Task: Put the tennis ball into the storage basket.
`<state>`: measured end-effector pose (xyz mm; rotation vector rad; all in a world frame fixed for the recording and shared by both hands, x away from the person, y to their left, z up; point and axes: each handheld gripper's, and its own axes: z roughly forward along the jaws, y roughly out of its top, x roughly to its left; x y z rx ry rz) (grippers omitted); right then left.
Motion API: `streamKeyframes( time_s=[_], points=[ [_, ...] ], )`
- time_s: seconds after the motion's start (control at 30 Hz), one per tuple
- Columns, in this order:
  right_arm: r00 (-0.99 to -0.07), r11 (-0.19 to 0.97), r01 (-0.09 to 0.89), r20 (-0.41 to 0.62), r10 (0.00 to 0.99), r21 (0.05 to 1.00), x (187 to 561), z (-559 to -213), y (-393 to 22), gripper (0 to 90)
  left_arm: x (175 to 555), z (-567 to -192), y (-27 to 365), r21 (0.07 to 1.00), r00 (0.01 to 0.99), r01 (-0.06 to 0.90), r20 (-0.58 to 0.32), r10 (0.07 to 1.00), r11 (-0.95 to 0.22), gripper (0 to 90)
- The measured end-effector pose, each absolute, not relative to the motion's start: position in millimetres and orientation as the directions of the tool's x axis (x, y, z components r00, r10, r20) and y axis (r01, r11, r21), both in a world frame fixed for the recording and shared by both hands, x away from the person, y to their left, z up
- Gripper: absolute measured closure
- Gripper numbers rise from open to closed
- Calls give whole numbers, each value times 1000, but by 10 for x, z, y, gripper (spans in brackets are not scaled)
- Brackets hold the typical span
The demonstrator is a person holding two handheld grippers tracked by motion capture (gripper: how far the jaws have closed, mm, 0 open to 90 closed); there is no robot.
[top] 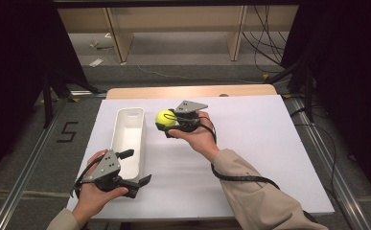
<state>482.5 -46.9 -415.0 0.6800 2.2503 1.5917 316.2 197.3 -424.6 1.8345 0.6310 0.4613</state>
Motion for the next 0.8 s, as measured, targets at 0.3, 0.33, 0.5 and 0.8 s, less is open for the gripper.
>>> streamKeyframes(
  time_s=[0.3, 0.33, 0.5, 0.8],
  points=[
    [-847, 275, 201, 25, 532, 940, 4826, -4143, -436, 273, 3162, -4247, 1973, 942, 783, 201, 11, 622, -269, 0],
    [-846, 275, 199, 24, 532, 941, 4826, -4144, -431, 273, 3161, -4247, 1973, 942, 783, 201, 11, 622, -270, 0],
    [-849, 274, 197, 24, 528, 941, 4826, -4140, -412, 273, 3159, -4247, 1972, 942, 783, 204, 6, 622, -266, 0],
    [-851, 274, 198, 26, 524, 941, 4822, -4135, -380, 272, 3160, -4248, 1972, 942, 783, 204, 6, 622, -267, 0]
  ],
)
